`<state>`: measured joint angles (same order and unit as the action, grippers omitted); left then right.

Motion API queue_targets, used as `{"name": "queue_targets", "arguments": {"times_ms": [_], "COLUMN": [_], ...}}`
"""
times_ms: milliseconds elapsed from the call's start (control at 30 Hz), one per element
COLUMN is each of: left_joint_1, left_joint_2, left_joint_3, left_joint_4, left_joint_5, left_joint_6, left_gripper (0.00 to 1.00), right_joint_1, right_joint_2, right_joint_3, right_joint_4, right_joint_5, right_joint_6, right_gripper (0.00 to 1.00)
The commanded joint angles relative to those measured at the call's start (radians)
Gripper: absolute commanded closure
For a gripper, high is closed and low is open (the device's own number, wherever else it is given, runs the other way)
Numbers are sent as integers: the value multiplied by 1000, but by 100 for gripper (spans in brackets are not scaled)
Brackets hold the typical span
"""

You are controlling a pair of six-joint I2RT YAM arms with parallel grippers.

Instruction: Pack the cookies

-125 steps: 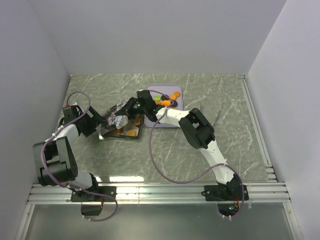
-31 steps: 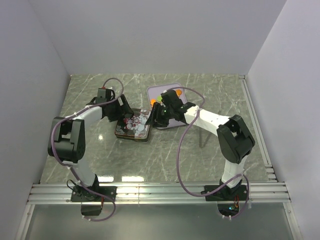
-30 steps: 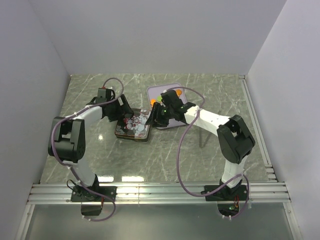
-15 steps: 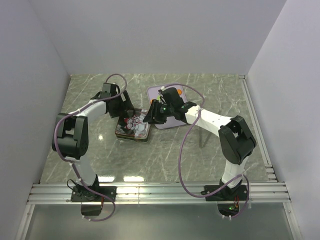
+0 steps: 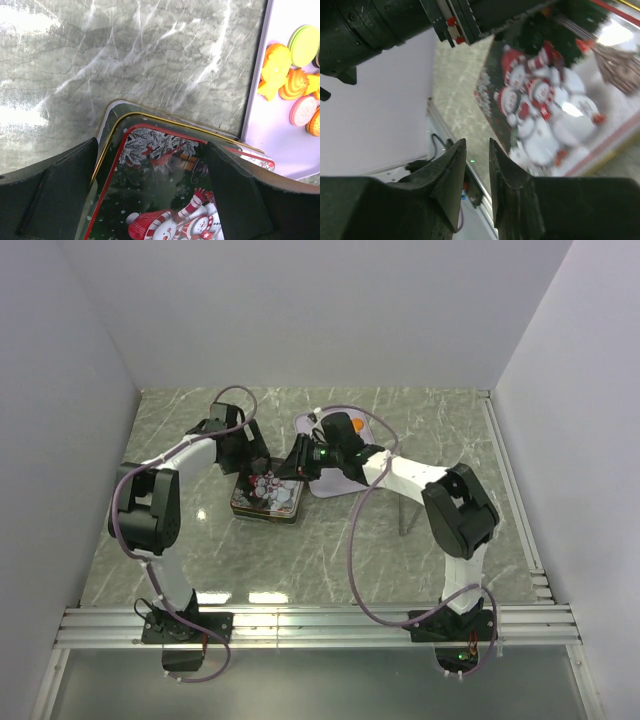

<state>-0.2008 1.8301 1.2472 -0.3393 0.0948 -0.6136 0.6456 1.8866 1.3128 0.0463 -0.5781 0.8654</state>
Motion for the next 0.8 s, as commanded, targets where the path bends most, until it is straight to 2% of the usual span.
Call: {"name": "queue_targets", "arguments": {"times_ms": [0, 100, 333, 567, 767], "left_joint_1": [-17, -17, -17, -17, -17], "left_joint_2": [28, 28, 15, -6, -51], "left_joint_3": [53, 72, 38, 18, 55], "left_joint_4": [-76, -93, -78, -87, -144], "left_joint_5": [-33, -38, -38, -66, -154], "left_joint_6": [14, 17, 0, -12, -17], "left_gripper": [5, 5, 5, 4, 1], "right_joint_1": [-14, -35, -34, -35, -34], "right_joint_2": [75, 130, 187, 141, 118], "right_joint_3": [7, -61, -156, -103, -125], "right_joint_4": [156, 248, 225, 127, 132], "right_joint_5": [-75, -89, -78, -48, -49], "right_joint_6": [79, 132, 86, 17, 24], "right_gripper": [68, 70, 72, 72, 72]}}
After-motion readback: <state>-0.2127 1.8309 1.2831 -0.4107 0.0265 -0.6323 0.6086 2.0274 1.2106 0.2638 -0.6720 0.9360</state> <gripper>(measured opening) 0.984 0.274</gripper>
